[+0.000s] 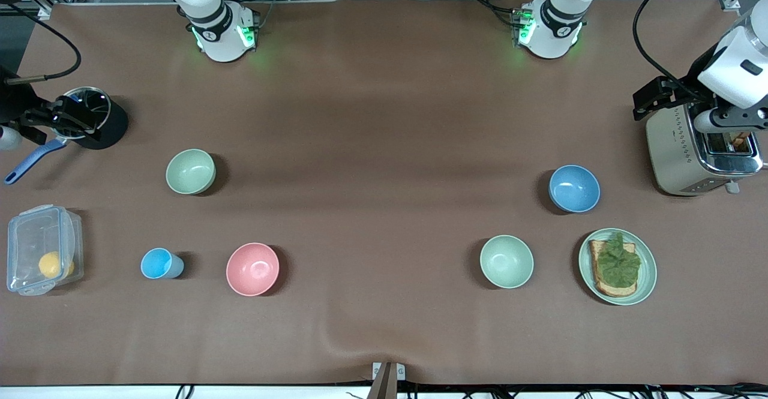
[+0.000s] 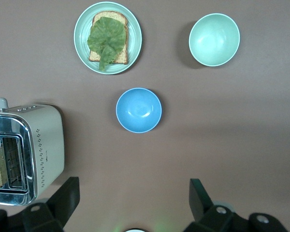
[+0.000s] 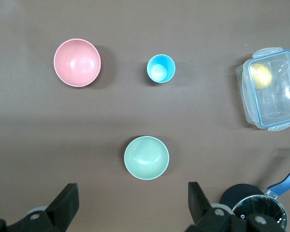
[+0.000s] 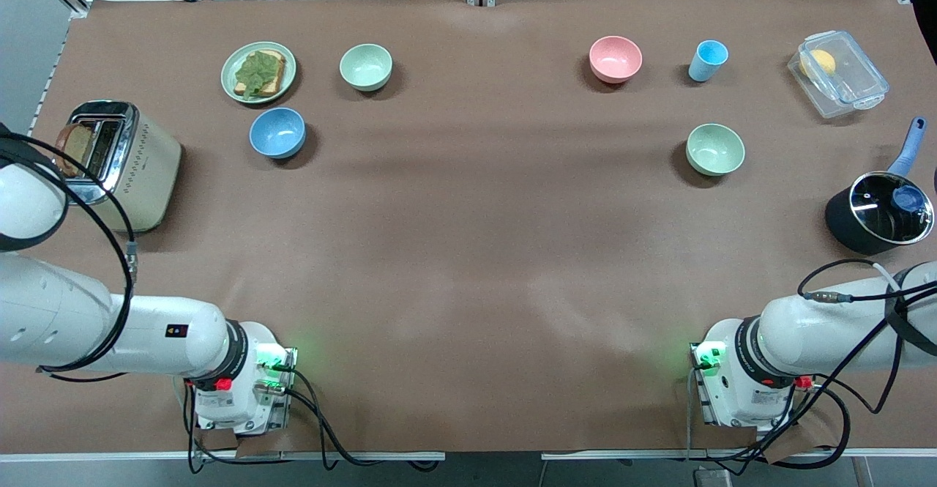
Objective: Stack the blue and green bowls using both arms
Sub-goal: 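Reach the left gripper to the blue bowl while the right gripper reaches the green bowl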
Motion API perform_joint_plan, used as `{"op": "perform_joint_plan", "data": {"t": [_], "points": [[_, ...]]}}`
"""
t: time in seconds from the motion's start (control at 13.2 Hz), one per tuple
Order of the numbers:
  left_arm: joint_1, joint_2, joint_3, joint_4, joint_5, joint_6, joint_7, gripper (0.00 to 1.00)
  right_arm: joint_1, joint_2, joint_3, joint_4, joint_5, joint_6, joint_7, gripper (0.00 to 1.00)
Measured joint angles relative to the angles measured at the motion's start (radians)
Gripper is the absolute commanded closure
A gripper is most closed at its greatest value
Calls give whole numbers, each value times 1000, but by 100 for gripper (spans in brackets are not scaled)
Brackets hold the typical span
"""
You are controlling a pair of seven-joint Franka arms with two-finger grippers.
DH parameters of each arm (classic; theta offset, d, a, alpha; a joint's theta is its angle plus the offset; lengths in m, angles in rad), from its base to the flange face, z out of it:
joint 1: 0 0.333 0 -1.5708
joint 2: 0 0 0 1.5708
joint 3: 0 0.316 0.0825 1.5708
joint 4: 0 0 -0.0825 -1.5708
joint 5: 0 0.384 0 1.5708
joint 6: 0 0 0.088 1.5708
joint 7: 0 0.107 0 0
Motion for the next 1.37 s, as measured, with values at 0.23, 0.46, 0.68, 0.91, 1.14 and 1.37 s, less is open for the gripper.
{"op": "perform_joint_plan", "data": {"t": [0.23,0.46,0.68,0.91,1.14,1.37], "points": [[1,0,0,0,0,-2,1,0,0,0,0,0,0,0,0,0],[6,4,8,-8,0,-3,2,0,0,0,-1,0,0,-1,1,0],[16,36,17,-44,8,14,3,0,-2,3,-2,-6,-1,-5,3,0],[31,84,19,-150,63,155,3,0,-21,20,-4,-43,-2,-1,6,0],[70,122,19,-300,67,357,5,0,-39,34,-8,-127,-2,52,0,0],[96,127,19,-440,67,518,7,0,-52,37,-9,-233,-2,115,-22,0]]}}
